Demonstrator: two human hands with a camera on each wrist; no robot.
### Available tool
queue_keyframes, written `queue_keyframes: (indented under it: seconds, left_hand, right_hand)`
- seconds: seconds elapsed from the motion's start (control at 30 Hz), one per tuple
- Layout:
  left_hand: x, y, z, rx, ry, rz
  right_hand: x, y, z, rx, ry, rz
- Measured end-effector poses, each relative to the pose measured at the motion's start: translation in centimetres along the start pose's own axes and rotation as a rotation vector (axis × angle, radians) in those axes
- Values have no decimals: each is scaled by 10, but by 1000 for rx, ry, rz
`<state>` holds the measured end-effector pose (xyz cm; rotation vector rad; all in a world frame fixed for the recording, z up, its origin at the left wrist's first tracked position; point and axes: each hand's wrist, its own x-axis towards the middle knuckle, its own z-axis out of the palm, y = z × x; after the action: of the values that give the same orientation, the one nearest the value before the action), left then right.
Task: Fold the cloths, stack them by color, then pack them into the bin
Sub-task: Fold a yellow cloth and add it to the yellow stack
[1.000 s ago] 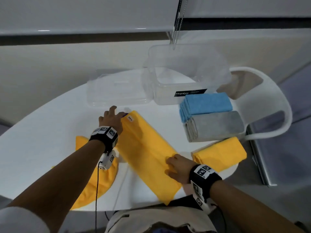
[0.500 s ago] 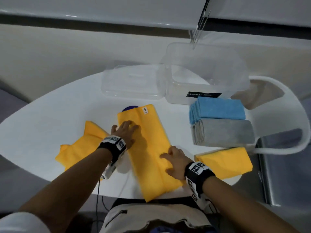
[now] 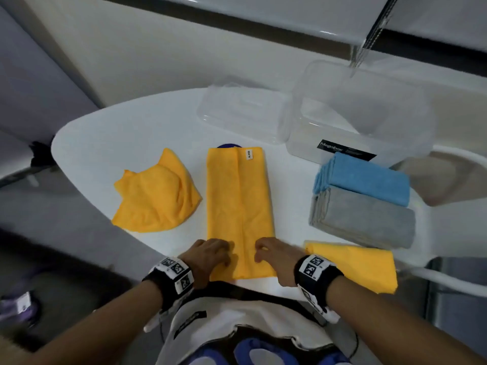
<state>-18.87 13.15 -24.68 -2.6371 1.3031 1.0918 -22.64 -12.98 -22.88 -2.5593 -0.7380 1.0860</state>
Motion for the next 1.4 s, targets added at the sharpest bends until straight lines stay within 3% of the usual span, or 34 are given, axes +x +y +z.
queue_keyframes:
  seconds: [0.23, 0.47, 0.73, 0.87, 1.17, 1.4]
  left_hand:
    - [-11, 5, 31, -64, 125, -57]
    - [-8, -5, 18, -461, 395, -120]
    - [-25, -15, 19, -786, 337, -320]
    - [-15, -27, 11, -901, 366, -417]
    - [16, -42, -17, -847, 445, -497]
    - [29, -42, -18, -782, 505, -535]
  right_hand:
    - [-6, 10, 23, 10, 66, -28]
    - [4, 25, 21, 65, 219, -88]
    - [-7, 18, 18, 378, 176, 135]
    - [3, 16, 4, 499, 287, 211]
    - [40, 31, -13, 585, 433, 416]
    - [36, 27, -12, 756, 450, 405]
